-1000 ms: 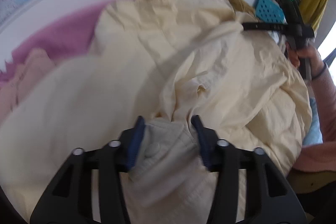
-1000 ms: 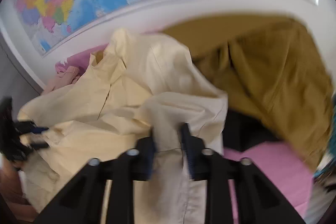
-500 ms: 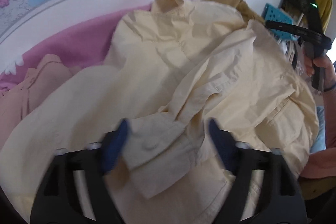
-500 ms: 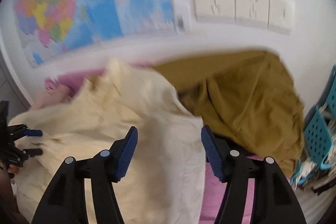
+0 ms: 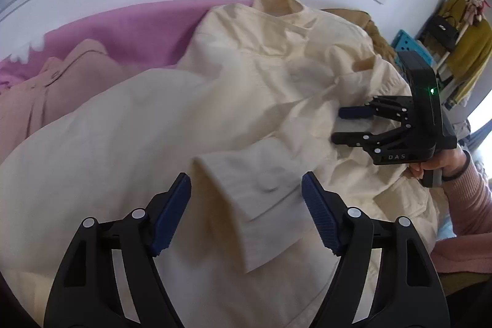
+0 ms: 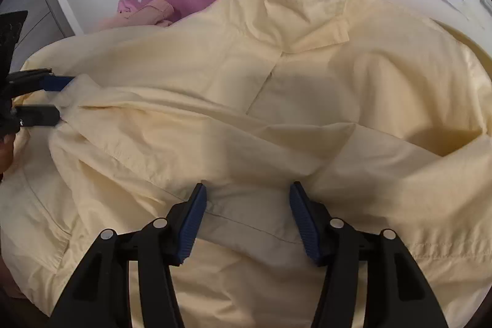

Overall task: Fold large clothes
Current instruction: 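Grasp the shirt cuff with the left tool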

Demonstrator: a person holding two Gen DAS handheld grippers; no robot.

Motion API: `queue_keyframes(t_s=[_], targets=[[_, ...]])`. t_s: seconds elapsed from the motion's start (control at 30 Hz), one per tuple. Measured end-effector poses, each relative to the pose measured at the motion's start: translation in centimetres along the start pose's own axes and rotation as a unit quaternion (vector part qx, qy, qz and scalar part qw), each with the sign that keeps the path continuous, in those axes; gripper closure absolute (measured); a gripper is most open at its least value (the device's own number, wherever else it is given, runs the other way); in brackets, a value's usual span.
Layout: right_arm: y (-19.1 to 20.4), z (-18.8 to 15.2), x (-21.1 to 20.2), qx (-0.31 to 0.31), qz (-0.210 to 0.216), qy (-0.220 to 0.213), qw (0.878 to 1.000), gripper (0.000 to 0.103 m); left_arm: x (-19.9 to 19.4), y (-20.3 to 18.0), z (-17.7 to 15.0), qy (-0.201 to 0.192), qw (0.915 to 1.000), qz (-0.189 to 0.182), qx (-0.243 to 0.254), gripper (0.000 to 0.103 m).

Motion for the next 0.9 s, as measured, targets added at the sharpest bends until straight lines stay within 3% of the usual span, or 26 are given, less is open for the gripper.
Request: queue_keyframes(t_s=[0.1, 0.2, 0.27, 0.3, 0.33, 0.37, 0.47, 0.53, 0.6, 0.63, 0.67, 0.73, 0.77, 0.8, 0.9], targets=[[-0.6, 0.4, -1.6, 0.02, 0.004, -0.018, 1.0, 0.048, -0.4, 0.5, -0.1, 0.002, 0.9998, -0.02, -0.003, 0.027], [0.1, 1.4, -4.1, 0.026, 0.045, -0.057, 0.997, 0.048, -0.1, 0.5, 0.0, -0.001, 0.9998, -0.022, 0.003, 0.031], [1.4, 1.8, -4.5, 0.009, 0.05, -0.067, 0.996, 0.048, 0.5, 0.4, 0.3, 0.0, 0.9998, -0.019, 0.003, 0.054], [2.0, 2.0, -4.2, 0.0, 0.051, -0.066, 0.996, 0.048, 0.9, 0.4, 0.5, 0.002, 0.9999, -0.013, 0.002, 0.057], [2.9, 2.2, -3.4, -0.011, 0.048, -0.06, 0.997, 0.048, 1.3, 0.5, 0.7, 0.0, 1.0, 0.001, 0.004, 0.072], [3.4, 2.4, -2.3, -0.016, 0.045, -0.047, 0.998, 0.048, 1.6, 0.5, 0.7, 0.002, 0.9999, 0.007, 0.006, 0.077], [3.3, 2.7, 0.4, -0.024, 0.018, -0.019, 0.999, 0.048, 2.0, 0.8, 0.9, 0.003, 0.9999, 0.009, -0.004, 0.078], [3.3, 2.9, 0.9, -0.014, 0.021, -0.016, 1.0, 0.048, 2.1, 1.1, 1.0, 0.005, 0.9999, 0.006, -0.014, 0.077], [3.0, 3.1, 0.5, -0.016, 0.024, -0.026, 0.999, 0.048, 2.3, 1.5, 1.0, 0.018, 0.9991, -0.015, -0.035, 0.061], [2.9, 3.2, 0.3, -0.018, 0.021, -0.03, 0.999, 0.048, 2.4, 1.6, 1.0, 0.025, 0.9981, -0.033, -0.047, 0.046], [2.7, 2.9, 0.2, -0.016, 0.02, -0.031, 0.999, 0.048, 2.3, 1.5, 1.0, 0.02, 0.9978, -0.043, -0.046, 0.046], [2.3, 3.0, 0.3, -0.008, 0.022, -0.027, 0.999, 0.048, 2.5, 1.1, 1.1, 0.01, 0.9991, -0.028, -0.03, 0.05], [2.1, 3.0, 0.4, -0.005, 0.021, -0.026, 0.999, 0.048, 2.6, 1.0, 1.4, 0.004, 0.9993, -0.02, -0.03, 0.069], [2.0, 3.1, 0.4, -0.002, 0.017, -0.028, 0.999, 0.048, 2.7, 1.1, 1.5, 0.002, 0.9994, -0.016, -0.031, 0.074], [1.2, 3.1, -0.6, 0.01, 0.019, -0.039, 0.999, 0.048, 2.4, 1.6, 2.7, -0.018, 0.999, 0.002, -0.042, 0.077]])
Point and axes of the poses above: each gripper's, at about its wrist camera, not at the fingertips, and x roughly the way its jaws point, y to its left, z to its top, the point moved 4 cm from there along x, roughly the way its jaws point, and after that the axes turned 3 degrees about -y, right-handed, at the moved point
